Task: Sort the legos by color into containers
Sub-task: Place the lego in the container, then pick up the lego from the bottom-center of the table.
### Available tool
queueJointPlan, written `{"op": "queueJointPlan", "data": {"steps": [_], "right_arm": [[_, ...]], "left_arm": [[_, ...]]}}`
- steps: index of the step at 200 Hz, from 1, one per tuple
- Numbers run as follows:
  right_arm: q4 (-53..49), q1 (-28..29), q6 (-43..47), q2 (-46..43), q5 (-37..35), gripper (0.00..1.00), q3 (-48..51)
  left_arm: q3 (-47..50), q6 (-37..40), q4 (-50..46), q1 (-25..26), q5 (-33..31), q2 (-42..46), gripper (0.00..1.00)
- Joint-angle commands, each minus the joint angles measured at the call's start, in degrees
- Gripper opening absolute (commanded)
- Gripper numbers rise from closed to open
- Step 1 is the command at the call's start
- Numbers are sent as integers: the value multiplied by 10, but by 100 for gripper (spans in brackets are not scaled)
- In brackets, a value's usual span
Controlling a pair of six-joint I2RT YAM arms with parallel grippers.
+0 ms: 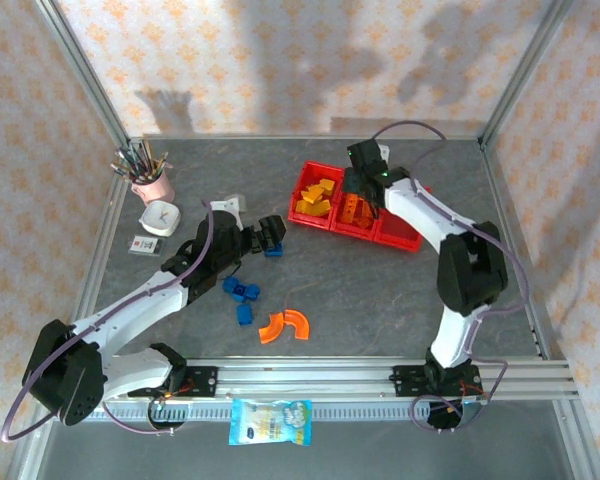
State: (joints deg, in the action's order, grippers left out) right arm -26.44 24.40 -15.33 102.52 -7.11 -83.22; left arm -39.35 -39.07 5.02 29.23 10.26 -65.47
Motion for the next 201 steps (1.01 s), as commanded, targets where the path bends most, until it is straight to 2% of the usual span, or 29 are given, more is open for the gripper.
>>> {"op": "queueJointPlan", "data": {"steps": [1, 57, 90, 168, 201], "right_arm": [[-4, 32, 5, -56, -4, 78, 39], [4, 116, 7, -146, 47, 79, 152], [19, 190, 2, -182, 42, 80, 217], [62, 399, -57, -178, 13, 80, 310], [72, 449, -74, -168, 16, 80, 330]], "left_arm": [[-3, 5, 5, -3, -3, 28, 99], [35, -3, -37, -4, -17, 88, 99], [61, -12, -68, -4, -22, 128, 99], [113, -36, -154, -5, -56, 212, 99], [132, -54, -173, -5, -72, 244, 99]]}}
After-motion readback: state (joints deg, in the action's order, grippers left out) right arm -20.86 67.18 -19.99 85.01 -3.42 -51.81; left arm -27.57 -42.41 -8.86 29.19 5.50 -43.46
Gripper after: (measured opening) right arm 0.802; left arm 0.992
